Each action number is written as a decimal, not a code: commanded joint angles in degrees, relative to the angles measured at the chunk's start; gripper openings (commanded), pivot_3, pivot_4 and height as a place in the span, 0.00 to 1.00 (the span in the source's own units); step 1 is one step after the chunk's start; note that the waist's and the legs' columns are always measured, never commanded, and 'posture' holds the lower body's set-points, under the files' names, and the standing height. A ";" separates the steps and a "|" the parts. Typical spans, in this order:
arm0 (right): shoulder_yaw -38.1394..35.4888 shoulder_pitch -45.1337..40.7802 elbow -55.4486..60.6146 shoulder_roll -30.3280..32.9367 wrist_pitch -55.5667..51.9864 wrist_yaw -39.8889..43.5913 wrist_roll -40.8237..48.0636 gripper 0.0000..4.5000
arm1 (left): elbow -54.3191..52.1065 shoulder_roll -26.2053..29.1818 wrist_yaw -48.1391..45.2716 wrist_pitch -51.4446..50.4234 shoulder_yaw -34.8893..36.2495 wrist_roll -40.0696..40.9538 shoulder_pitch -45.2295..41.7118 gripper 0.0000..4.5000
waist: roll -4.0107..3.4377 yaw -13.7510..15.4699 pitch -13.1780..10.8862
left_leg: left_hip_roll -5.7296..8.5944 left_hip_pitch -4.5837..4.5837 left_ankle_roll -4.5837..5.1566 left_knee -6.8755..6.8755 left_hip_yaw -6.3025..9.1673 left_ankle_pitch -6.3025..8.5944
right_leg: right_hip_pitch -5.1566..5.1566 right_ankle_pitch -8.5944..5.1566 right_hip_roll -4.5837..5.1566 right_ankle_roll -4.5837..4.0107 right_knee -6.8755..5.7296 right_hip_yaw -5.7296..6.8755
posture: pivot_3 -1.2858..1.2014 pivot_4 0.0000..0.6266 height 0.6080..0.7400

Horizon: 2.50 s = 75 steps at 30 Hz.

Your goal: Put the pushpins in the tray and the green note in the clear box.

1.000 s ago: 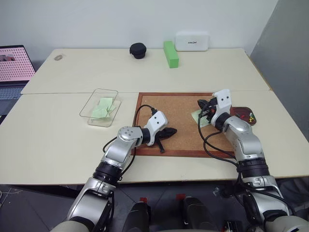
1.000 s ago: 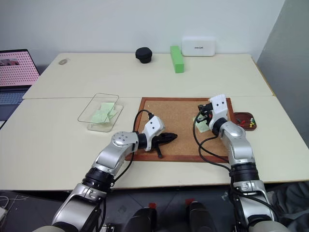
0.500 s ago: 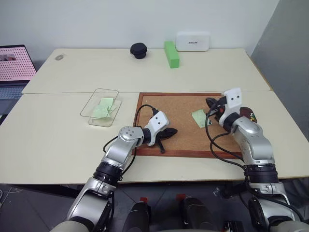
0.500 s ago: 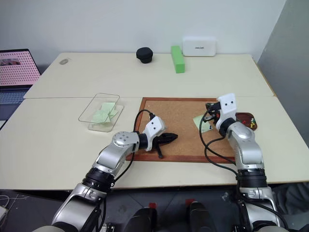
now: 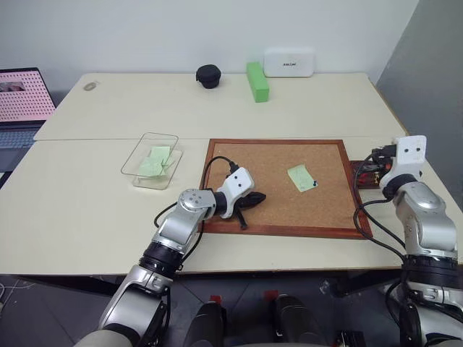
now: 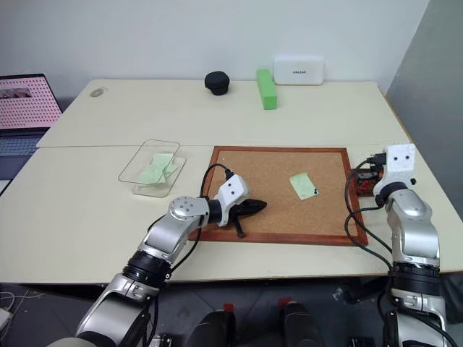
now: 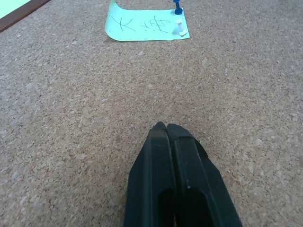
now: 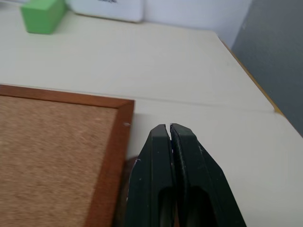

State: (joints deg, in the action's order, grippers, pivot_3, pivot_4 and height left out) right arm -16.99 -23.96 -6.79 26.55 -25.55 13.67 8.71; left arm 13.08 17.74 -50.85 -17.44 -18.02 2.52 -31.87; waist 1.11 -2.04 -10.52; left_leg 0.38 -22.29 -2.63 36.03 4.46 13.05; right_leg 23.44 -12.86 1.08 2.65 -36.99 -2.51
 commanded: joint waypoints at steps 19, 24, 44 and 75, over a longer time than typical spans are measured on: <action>-1.28 -7.77 -14.74 0.42 3.81 1.80 2.34 0.38 | -0.30 1.51 0.53 -4.32 -2.12 -1.95 2.44 0.00 | -0.04 -0.10 0.02 | 0.00 0.04 0.01 0.00 -0.01 0.00 | -0.04 0.00 -0.01 0.00 0.01 -0.01 | 0.52 0.24 1.00; -1.73 -7.59 -14.35 0.74 4.21 1.18 2.27 0.51 | -0.53 1.01 2.53 -5.98 -1.60 -2.01 2.74 0.00 | -0.04 -0.18 0.02 | -0.01 0.05 0.01 0.00 -0.01 0.00 | -0.05 0.00 -0.01 0.01 0.00 -0.02 | 0.52 0.24 1.00; -0.68 -8.41 -12.66 -0.05 5.72 1.28 2.22 0.51 | -9.54 5.60 8.70 -16.54 0.32 -1.59 8.22 0.00 | -0.09 -2.33 0.05 | -0.10 0.40 0.01 -0.10 -0.04 0.00 | -0.24 -0.01 -0.10 -0.02 -0.06 -0.07 | 0.52 0.24 1.00; 18.47 2.77 1.48 -4.73 8.10 18.67 2.16 0.51 | -5.79 3.56 8.46 -16.87 -0.46 -0.93 5.92 0.00 | -0.09 -1.68 0.09 | -0.04 0.40 0.01 -0.01 -0.04 0.00 | -0.26 -0.11 -0.03 -0.17 -0.01 -0.07 | 0.52 0.24 1.00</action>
State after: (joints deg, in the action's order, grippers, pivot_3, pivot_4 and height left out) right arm 1.38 -21.02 -6.02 22.16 -19.02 32.38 11.14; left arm 3.69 20.84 -43.11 -30.14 -17.65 2.52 -28.46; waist 1.01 -3.72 -10.43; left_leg 0.34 -21.89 -2.62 36.01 4.42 13.05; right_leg 23.18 -12.97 1.06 2.48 -36.99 -2.58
